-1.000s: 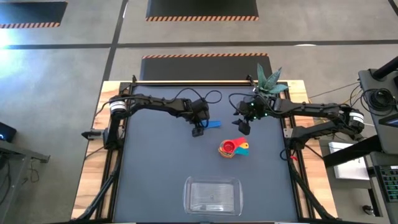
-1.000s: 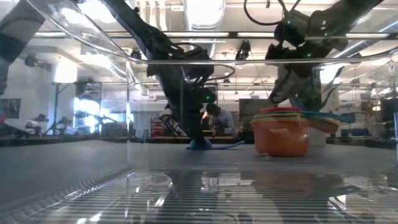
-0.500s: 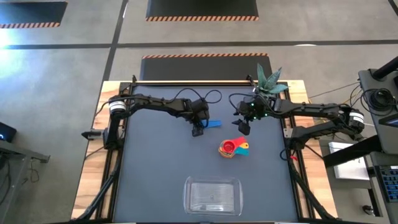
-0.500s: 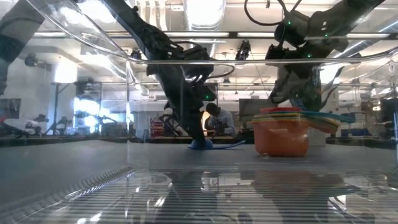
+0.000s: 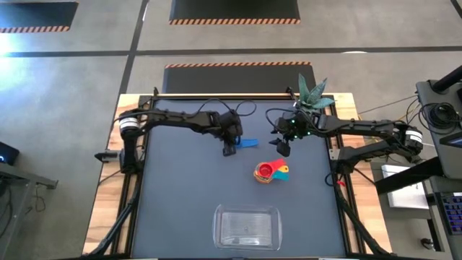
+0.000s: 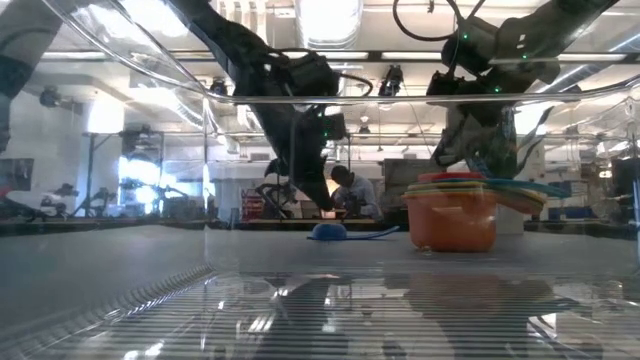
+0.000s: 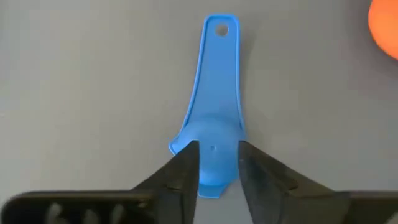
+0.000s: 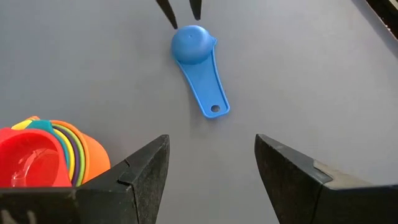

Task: Nest measuring cups in basket
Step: Stack the red measuring cup into the light blue measuring cup

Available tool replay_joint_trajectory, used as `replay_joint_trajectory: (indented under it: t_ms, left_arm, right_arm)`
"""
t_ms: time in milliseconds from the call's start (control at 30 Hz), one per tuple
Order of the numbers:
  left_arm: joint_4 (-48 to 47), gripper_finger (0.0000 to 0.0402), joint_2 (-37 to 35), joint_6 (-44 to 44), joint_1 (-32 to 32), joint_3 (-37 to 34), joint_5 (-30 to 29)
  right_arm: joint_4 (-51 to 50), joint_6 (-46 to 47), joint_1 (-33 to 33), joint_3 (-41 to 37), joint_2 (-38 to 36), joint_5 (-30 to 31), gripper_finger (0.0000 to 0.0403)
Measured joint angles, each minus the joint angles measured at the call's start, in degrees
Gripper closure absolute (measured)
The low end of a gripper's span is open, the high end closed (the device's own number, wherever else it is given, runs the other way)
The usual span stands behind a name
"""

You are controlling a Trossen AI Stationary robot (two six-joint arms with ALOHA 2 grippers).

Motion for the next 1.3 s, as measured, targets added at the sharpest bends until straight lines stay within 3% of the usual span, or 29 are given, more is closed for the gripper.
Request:
replay_joint_trajectory:
  t_ms: [100, 233, 567, 833, 1300]
  left_arm:
    - [-0.18, 0.0338, -0.08, -0.37, 0.0, 0.0, 0.25]
    - [0.14, 0.0342, -0.23, -0.39, -0.09, 0.0, 2.17]
    - [0.36, 0.0288, -0.23, 0.1, -0.11, 0.0, 2.08]
    - [-3.28, 0.0262, -0.48, 0.37, 0.66, 0.0, 2.1]
    - [-6.73, 0.0288, -0.47, 0.72, 4.26, -1.64, 8.02]
  right_arm:
    - [0.0, 0.0, 0.0, 0.0, 0.0, 0.0, 0.0179]
    - [0.02, -0.96, 0.02, 0.0, 0.0, -0.03, 0.0179]
    - [3.16, -23.38, 2.87, -0.59, 1.92, 3.1, 0.0179]
    - [7.29, -35.99, 2.84, -0.13, 9.8, 7.5, 0.0179]
    - [14.95, -45.89, 2.84, 1.17, 23.09, 9.49, 0.0179]
